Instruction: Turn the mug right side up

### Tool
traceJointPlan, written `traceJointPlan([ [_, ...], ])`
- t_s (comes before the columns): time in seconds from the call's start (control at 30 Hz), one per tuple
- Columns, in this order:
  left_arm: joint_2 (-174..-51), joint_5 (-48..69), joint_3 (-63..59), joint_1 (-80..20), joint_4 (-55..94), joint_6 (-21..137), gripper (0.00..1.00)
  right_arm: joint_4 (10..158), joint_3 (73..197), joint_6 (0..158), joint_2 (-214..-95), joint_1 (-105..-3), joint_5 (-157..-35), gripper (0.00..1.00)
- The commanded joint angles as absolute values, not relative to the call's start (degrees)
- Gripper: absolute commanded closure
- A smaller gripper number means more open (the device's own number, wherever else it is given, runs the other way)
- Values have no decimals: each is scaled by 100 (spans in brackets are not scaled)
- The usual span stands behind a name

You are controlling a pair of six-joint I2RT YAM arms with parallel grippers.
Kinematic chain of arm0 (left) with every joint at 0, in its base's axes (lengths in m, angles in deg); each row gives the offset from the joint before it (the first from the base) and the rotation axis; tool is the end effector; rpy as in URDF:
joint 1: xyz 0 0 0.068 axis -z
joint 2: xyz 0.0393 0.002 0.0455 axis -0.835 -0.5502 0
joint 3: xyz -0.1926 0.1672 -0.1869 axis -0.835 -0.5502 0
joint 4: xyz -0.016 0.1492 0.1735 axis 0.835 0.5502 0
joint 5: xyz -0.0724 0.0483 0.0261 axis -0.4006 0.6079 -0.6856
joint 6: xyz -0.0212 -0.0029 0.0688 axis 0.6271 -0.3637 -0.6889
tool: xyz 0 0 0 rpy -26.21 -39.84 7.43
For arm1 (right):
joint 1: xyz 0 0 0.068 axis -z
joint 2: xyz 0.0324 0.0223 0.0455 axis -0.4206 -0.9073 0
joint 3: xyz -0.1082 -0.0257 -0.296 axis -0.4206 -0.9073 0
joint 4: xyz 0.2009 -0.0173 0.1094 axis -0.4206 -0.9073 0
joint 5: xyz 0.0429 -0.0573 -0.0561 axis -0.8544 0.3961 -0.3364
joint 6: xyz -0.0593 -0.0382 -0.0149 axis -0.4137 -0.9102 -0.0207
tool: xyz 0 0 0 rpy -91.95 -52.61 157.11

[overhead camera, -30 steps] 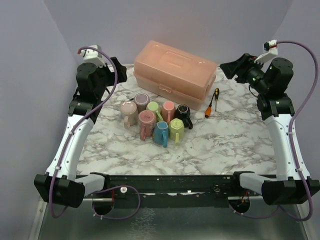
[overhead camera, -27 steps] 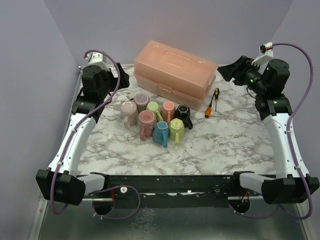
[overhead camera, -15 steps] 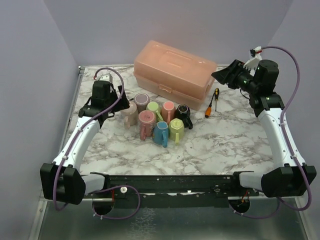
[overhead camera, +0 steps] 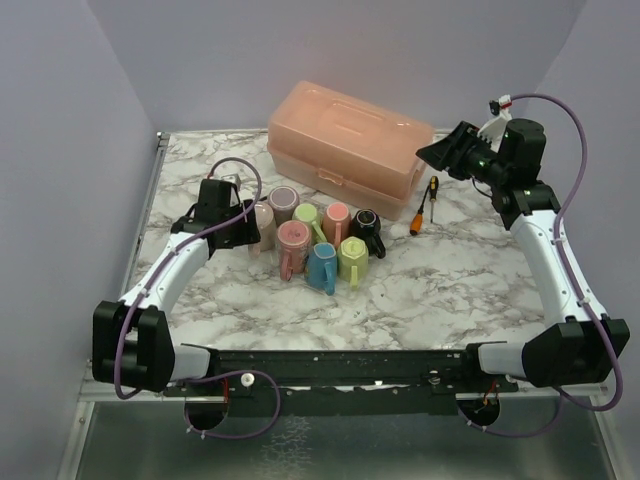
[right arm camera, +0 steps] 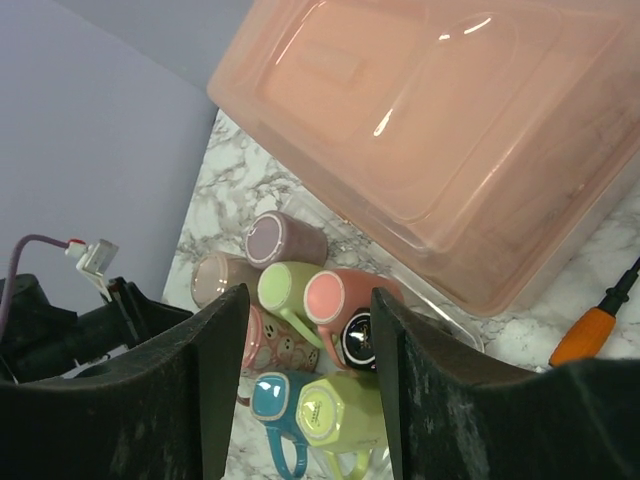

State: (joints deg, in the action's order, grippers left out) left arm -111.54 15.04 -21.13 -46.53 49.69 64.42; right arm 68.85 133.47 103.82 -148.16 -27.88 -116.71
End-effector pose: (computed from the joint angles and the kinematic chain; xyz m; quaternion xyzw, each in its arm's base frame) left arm 0.2372 -0.0463 0.2902 -0.0494 0.9352 -0.1140 0.3317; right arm 0.2690 0.0421 0.4334 0.0505 0.7877 0.3575 0.4991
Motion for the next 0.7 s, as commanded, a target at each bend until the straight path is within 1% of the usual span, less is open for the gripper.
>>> traceJointPlan([
  [0.0,-11388,1228,-2397,-4585,4632,6058,37,6812,13275,10427,-14891,-2812,-11643,45],
  [0.3,-11692,1840,-2436,-4304,4431,6057,48,6303,13576,10051,-15080,-2812,-11331,45],
  [0.37,-11727,1843,-2438,-4242,4352,6147,51,6313,13564,10050,-15084,-2812,-11326,45],
  [0.57,-11854,2351,-2349,-4031,4217,6316,62,6316,13567,9995,-15050,-2812,-11271,45],
  [0.67,-11900,2584,-2316,-3983,4174,6370,71,6360,13552,9986,-15020,-2812,-11238,45],
])
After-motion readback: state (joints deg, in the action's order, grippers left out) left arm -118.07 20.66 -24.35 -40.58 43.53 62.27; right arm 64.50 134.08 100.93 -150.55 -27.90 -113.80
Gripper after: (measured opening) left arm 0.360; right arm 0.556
